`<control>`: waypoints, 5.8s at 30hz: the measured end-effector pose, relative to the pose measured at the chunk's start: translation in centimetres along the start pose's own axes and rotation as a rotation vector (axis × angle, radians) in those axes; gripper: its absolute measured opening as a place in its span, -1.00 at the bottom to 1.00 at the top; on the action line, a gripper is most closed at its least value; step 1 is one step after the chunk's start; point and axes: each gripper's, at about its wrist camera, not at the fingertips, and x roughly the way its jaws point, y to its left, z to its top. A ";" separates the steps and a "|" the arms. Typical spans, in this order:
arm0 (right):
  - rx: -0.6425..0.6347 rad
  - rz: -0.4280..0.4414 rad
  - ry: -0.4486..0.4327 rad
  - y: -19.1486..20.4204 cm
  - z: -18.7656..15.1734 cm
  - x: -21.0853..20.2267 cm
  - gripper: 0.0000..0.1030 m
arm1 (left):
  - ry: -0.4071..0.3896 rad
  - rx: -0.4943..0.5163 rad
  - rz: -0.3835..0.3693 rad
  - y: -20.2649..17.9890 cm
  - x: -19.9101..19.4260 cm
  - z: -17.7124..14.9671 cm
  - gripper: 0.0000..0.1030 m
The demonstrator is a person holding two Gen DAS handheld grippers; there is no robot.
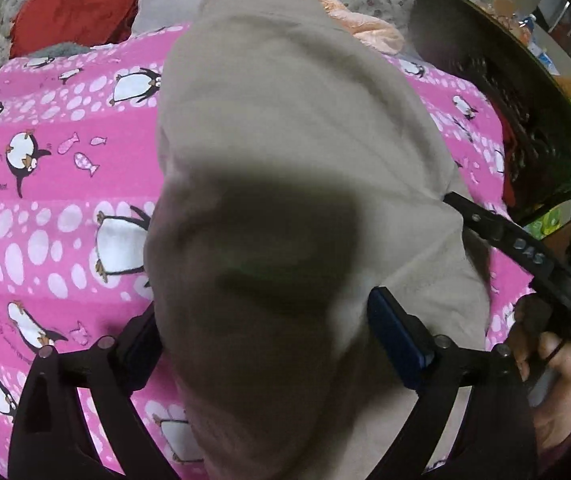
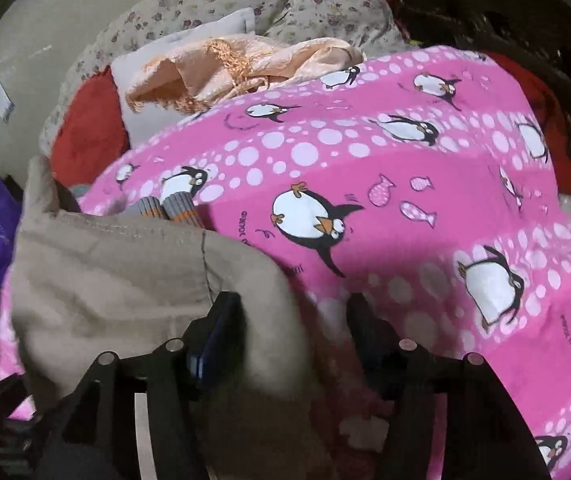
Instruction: Fold large clothes
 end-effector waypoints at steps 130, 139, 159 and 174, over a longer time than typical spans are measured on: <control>-0.278 0.026 0.015 17.9 -26.3 -18.4 0.48 | -0.247 -0.079 0.228 9.3 -20.2 -24.4 0.53; -0.315 0.004 -0.036 18.8 -26.5 -19.6 0.67 | -0.248 -0.084 0.235 9.3 -20.5 -24.5 0.53; -0.297 0.012 -0.008 19.2 -26.3 -18.4 0.68 | -0.245 -0.091 0.247 9.8 -20.1 -24.4 0.53; -0.304 0.011 0.014 19.4 -26.1 -17.7 0.68 | -0.235 -0.086 0.247 10.1 -19.8 -24.1 0.53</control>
